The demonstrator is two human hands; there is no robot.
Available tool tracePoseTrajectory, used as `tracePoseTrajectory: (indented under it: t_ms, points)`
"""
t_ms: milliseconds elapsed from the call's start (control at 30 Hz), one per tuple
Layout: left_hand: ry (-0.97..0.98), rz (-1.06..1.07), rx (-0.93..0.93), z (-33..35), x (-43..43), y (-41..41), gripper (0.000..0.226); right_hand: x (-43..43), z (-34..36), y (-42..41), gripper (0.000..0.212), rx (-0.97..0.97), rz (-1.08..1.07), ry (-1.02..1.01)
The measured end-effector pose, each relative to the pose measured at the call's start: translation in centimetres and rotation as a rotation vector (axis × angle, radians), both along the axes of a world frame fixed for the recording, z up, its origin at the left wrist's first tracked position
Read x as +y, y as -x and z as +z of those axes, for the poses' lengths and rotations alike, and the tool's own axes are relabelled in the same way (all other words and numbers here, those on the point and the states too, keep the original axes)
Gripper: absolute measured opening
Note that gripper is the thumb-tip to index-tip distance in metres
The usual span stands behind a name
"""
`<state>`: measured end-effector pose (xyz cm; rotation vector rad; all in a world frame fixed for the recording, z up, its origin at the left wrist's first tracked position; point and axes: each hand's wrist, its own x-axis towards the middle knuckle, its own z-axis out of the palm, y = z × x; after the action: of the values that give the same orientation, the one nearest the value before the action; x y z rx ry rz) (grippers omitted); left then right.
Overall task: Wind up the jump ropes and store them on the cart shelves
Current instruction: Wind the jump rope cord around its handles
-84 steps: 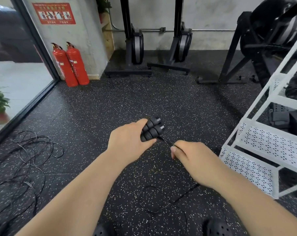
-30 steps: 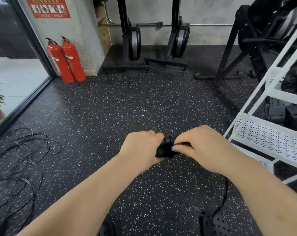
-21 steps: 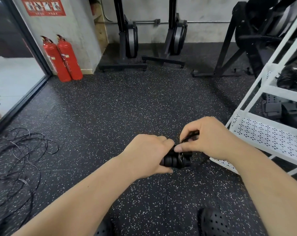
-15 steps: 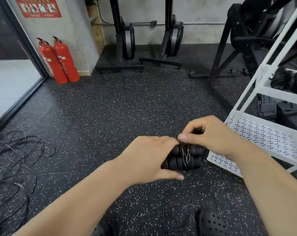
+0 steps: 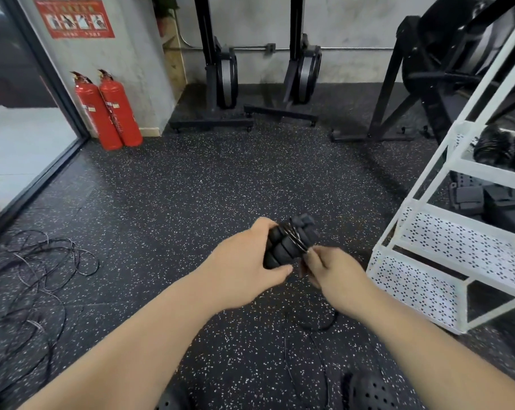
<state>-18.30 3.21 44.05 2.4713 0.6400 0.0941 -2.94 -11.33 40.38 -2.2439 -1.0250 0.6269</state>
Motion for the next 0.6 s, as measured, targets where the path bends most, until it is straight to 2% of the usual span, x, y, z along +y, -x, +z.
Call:
tracePoseTrajectory:
  t_ms: [67,133,300,400,500,600]
  points:
    - [-0.105,0.064,0.011,-0.6,1.0,-0.1,0.053,-0.2,-0.1,1.9,0.047,0.016,0.072,0.056]
    - [-0.224,0.101,0.045,-1.3,1.8,-0.1,0.050,-0.2,0.0,3.2,0.040,-0.008,0.137,0.128]
    - [-0.403,0.191,0.087,-2.7,2.9,-0.4,0.047,-1.0,1.4,5.2,0.028,-0.309,0.224,0.204]
    - [-0.457,0.177,0.089,-2.8,3.4,-0.4,0.046,-1.3,3.4,5.5,0.027,-0.493,0.246,0.159]
    - [-0.560,0.079,0.080,-2.8,2.7,-0.6,0.048,-0.9,4.8,3.9,0.031,-0.639,0.255,0.026]
    - [-0.588,-0.047,0.077,-2.9,1.0,-0.8,0.057,-0.5,5.5,1.4,0.028,-0.566,0.224,-0.077]
